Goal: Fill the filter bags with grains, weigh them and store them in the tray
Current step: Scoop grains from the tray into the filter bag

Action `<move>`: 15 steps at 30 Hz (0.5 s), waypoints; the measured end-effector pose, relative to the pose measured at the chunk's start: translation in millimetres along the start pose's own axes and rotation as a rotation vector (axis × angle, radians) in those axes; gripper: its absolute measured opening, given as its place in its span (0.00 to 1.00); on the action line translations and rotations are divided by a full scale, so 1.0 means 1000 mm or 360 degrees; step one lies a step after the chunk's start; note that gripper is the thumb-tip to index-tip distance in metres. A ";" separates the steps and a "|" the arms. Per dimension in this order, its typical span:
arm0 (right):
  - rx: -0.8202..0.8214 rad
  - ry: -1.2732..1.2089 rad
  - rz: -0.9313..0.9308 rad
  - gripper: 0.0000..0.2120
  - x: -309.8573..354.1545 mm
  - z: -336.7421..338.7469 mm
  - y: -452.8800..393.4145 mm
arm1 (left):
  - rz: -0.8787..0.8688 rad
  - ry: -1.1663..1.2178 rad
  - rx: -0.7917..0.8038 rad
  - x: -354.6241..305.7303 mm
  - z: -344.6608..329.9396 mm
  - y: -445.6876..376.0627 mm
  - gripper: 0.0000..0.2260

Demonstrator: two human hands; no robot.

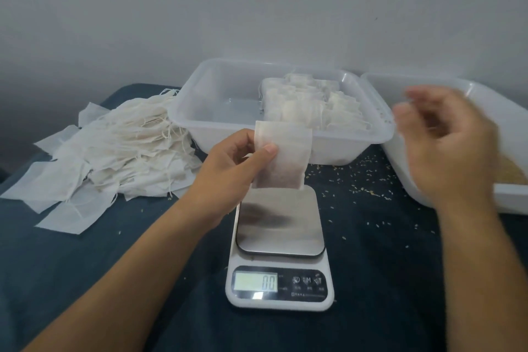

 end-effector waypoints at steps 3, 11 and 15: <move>0.0851 -0.0529 -0.0016 0.16 0.031 -0.035 0.026 | -0.0010 0.0045 0.0037 0.002 -0.003 0.003 0.05; 0.0966 -0.0789 -0.0013 0.04 0.027 -0.057 0.046 | -0.0007 -0.0098 0.0115 0.005 0.002 0.004 0.05; 0.1140 -0.0854 -0.0116 0.04 0.026 -0.055 0.049 | 0.0206 -0.0113 0.0163 0.001 0.013 0.003 0.10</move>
Point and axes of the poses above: each hand's wrist, its own y-axis away from the middle knuckle, its own z-axis out of the back of the hand, x = y × z, the point moved 1 cm from there along -y, towards the middle knuckle, and after that the axes turned 12 degrees about y, right-handed, at the moved point
